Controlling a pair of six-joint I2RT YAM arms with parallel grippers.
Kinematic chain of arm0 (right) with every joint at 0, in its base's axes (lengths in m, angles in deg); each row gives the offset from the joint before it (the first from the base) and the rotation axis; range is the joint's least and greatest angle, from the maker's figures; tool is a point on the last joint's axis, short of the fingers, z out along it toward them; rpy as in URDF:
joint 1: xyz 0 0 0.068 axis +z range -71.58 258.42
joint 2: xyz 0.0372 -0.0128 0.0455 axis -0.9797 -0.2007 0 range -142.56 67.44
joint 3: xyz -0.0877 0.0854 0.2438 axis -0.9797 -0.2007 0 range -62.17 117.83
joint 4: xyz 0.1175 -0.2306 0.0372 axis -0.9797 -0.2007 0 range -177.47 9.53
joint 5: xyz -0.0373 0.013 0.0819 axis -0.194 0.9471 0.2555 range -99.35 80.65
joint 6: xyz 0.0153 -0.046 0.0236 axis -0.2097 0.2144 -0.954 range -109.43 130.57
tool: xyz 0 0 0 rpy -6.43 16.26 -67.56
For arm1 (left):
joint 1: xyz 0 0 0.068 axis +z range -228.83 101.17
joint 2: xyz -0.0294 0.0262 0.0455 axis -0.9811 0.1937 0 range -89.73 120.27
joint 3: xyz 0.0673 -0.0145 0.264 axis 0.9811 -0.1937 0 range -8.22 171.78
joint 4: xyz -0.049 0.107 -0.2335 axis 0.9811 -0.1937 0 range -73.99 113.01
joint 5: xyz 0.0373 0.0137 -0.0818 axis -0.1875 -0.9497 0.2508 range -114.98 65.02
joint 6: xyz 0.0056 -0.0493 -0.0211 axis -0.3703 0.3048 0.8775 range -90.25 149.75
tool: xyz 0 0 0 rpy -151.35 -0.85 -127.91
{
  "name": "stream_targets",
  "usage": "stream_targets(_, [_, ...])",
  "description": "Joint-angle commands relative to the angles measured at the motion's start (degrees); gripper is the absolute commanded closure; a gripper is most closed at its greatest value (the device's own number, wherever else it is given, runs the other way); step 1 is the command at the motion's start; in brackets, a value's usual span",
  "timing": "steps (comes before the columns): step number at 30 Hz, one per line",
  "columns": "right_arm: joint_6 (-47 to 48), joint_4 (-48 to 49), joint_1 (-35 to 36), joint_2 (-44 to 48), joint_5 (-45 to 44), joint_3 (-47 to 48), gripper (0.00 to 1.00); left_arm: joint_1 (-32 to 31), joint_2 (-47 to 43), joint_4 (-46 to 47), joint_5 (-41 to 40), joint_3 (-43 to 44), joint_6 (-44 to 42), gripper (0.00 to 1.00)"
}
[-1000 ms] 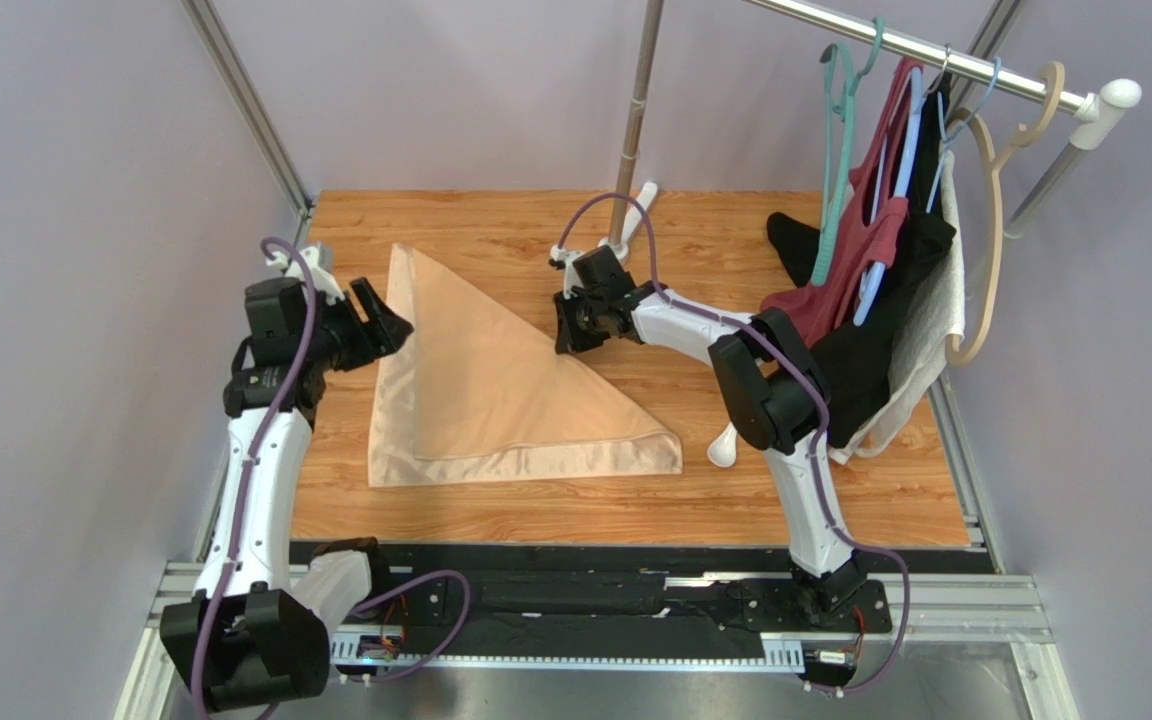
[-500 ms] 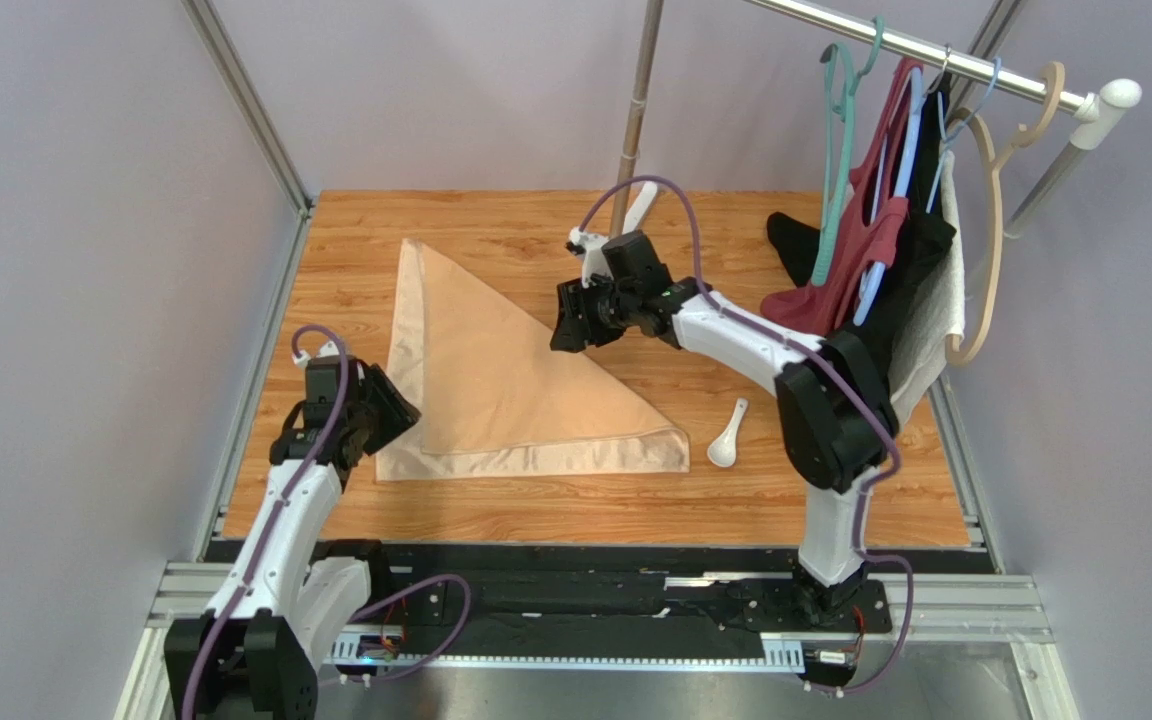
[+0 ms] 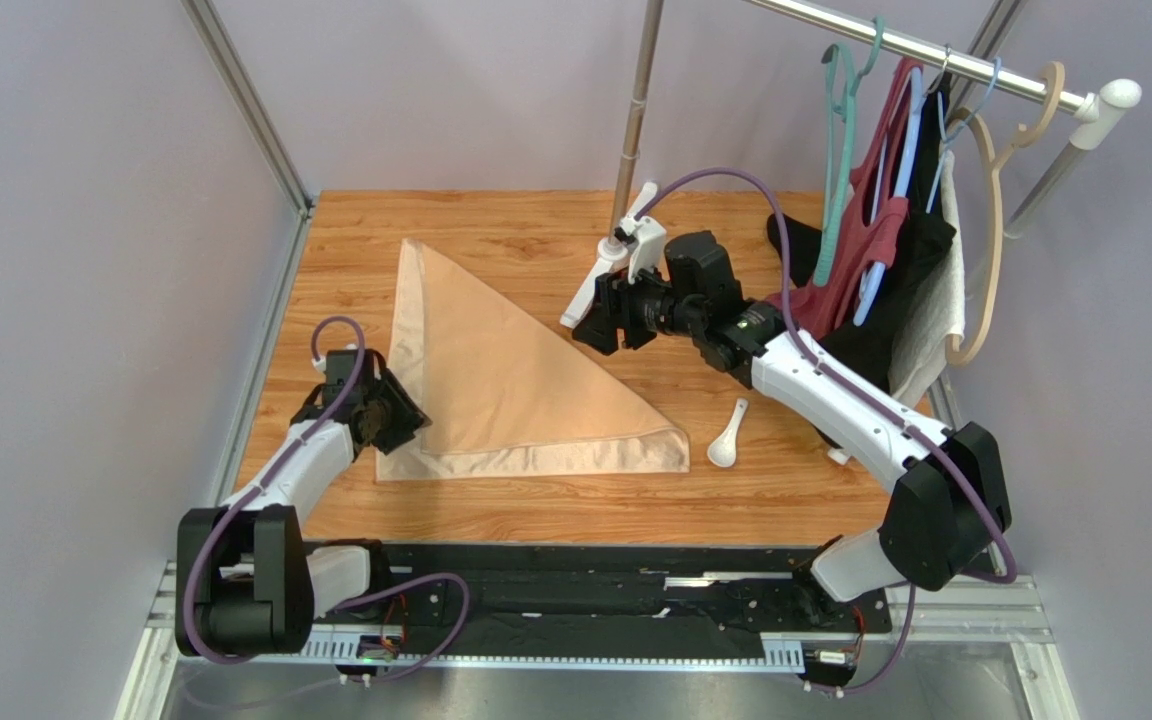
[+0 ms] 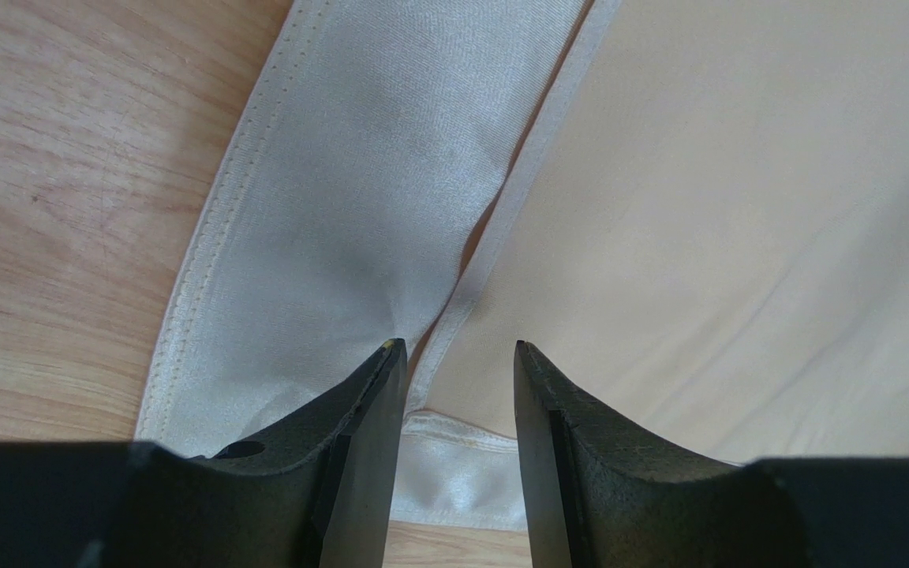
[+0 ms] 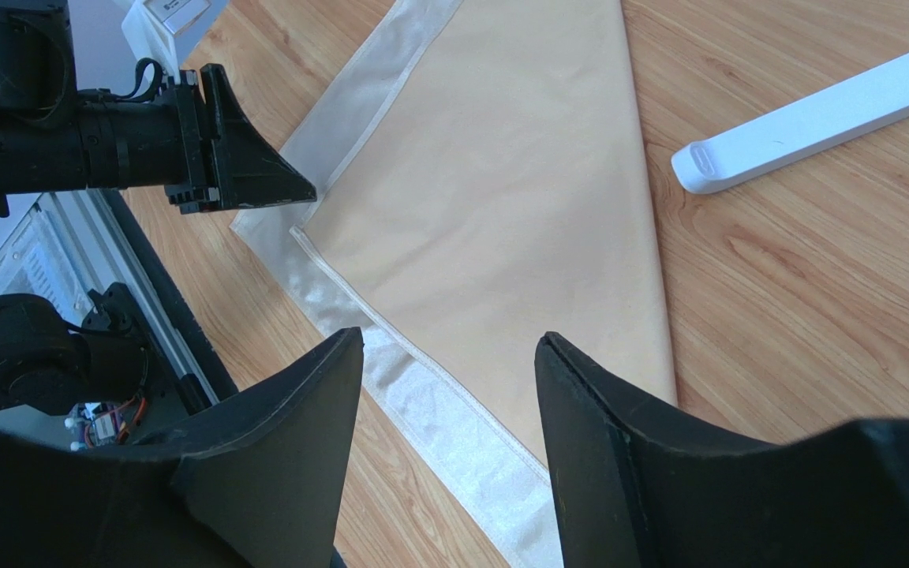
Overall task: Fold the napkin, place the utensils inside, and roll it up
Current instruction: Fold the napkin
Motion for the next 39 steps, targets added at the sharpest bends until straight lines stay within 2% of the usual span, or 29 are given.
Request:
stream_targets(1, [-0.2,0.4,-0.2,1.8,-1.6,-0.4,0.41,-0.1,-0.3,2.7,1.8,-0.5,1.0,0.52])
stream_targets(8, [-1.2,1.0,-0.3,0.5,-0.6,-0.1,0.4,0.0,-2.0,0.7,-0.8,-1.5,0.5,0.52])
stream_targets(16, [-1.3,0.7,-0.2,0.2,-0.9,0.2,0.4,0.0,0.1,0.9,2.3,-2.1,-0.2,0.53])
stream_targets(28, [-1.3,0.8,-0.3,0.2,-1.1,0.2,0.4,-0.1,-4.5,-2.9,1.8,-3.6,0.5,0.56])
stream_targets(34, [-1.4,0.9,-0.2,-0.1,-1.1,0.0,0.4,-0.1,-7.2,-1.8,2.7,-4.5,1.2,0.61])
stream_targets(39, [-1.5,1.0,-0.2,-0.1,-1.0,0.0,0.4,-0.1,-5.0,-2.5,3.2,-3.9,0.3,0.62])
